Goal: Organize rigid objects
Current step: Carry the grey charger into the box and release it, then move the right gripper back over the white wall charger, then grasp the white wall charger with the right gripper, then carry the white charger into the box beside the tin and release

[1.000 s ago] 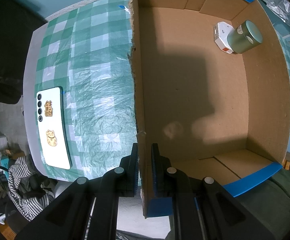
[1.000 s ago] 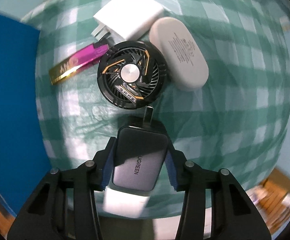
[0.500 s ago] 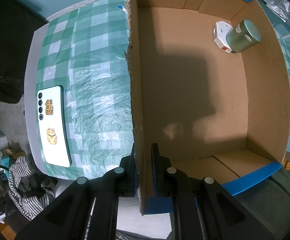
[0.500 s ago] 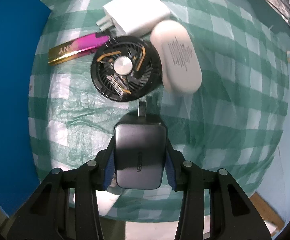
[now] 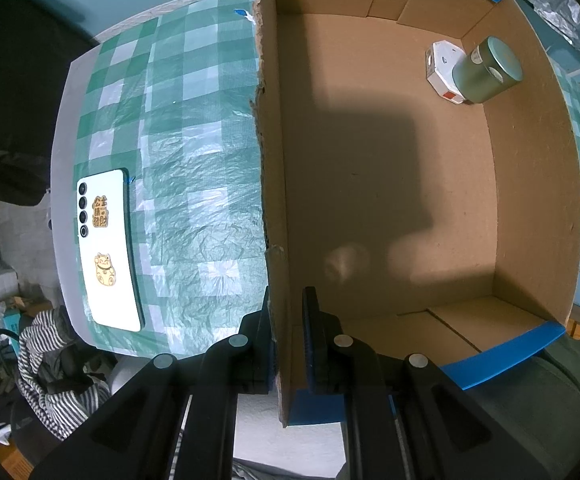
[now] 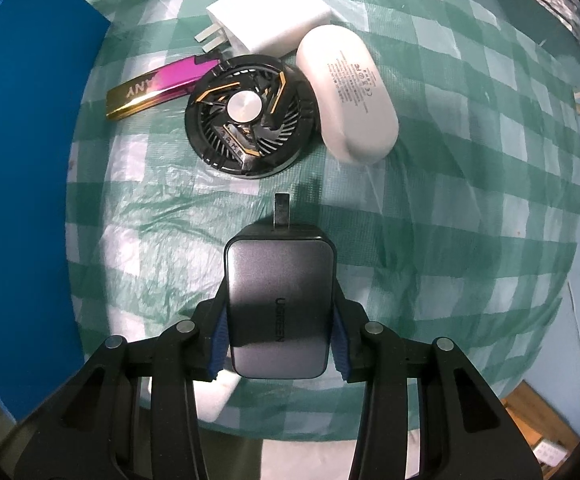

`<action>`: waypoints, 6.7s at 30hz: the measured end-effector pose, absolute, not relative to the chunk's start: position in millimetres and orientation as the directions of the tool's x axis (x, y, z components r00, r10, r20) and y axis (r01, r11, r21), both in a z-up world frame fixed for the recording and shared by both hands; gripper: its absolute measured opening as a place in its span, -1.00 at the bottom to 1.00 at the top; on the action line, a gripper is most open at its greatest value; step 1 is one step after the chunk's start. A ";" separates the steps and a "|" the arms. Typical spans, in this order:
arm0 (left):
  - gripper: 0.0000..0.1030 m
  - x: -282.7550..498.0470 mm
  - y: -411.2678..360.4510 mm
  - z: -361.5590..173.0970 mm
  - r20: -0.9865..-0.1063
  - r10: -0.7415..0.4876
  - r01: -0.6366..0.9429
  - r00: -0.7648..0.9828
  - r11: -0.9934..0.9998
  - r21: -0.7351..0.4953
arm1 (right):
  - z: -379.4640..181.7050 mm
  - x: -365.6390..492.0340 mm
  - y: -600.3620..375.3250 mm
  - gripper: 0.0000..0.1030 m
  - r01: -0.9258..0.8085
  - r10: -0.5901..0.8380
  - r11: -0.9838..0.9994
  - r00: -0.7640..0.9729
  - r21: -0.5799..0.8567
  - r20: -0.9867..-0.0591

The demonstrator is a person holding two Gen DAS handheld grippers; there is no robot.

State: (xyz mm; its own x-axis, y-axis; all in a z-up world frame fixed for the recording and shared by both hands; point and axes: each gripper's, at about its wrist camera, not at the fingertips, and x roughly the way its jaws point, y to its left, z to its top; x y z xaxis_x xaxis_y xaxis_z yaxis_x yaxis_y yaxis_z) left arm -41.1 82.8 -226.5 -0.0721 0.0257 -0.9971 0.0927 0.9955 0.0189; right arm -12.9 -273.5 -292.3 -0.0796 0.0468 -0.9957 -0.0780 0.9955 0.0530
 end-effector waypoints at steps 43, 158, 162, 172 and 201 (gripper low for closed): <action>-0.80 -41.1 85.9 -224.6 -0.997 0.017 0.077 -0.077 0.997 0.011 | -140.1 38.9 -134.7 -0.21 -0.457 0.147 0.882 0.042 0.112 -0.988; -0.80 -41.6 71.7 -224.7 -0.994 0.044 0.139 -0.100 0.990 0.029 | -287.5 -46.5 -247.7 0.40 0.155 0.163 0.979 -0.215 0.131 -0.963; -0.80 -41.7 72.4 -224.4 -0.994 0.040 0.143 -0.101 0.989 0.025 | -292.5 -51.6 -248.7 0.06 0.146 0.136 0.984 -0.207 0.107 -0.969; -0.80 -41.8 72.8 -224.4 -0.994 0.039 0.147 -0.102 0.989 0.024 | -288.8 -53.7 -231.2 0.03 -0.133 0.007 0.991 -0.147 0.027 -0.989; -0.80 -39.8 75.6 -224.7 -0.994 0.033 0.123 -0.104 0.992 0.020 | -298.7 -30.0 -230.8 0.00 -0.252 0.017 0.967 -0.095 0.040 -0.995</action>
State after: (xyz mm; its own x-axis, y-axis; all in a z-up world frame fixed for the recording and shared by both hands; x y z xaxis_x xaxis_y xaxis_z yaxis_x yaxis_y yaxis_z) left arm -39.8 75.6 -224.7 -0.1044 0.0331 -0.9940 0.1232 0.9922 0.0201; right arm -30.0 -230.8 -298.7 -0.0951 0.0168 -0.9953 -0.2525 0.9668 0.0405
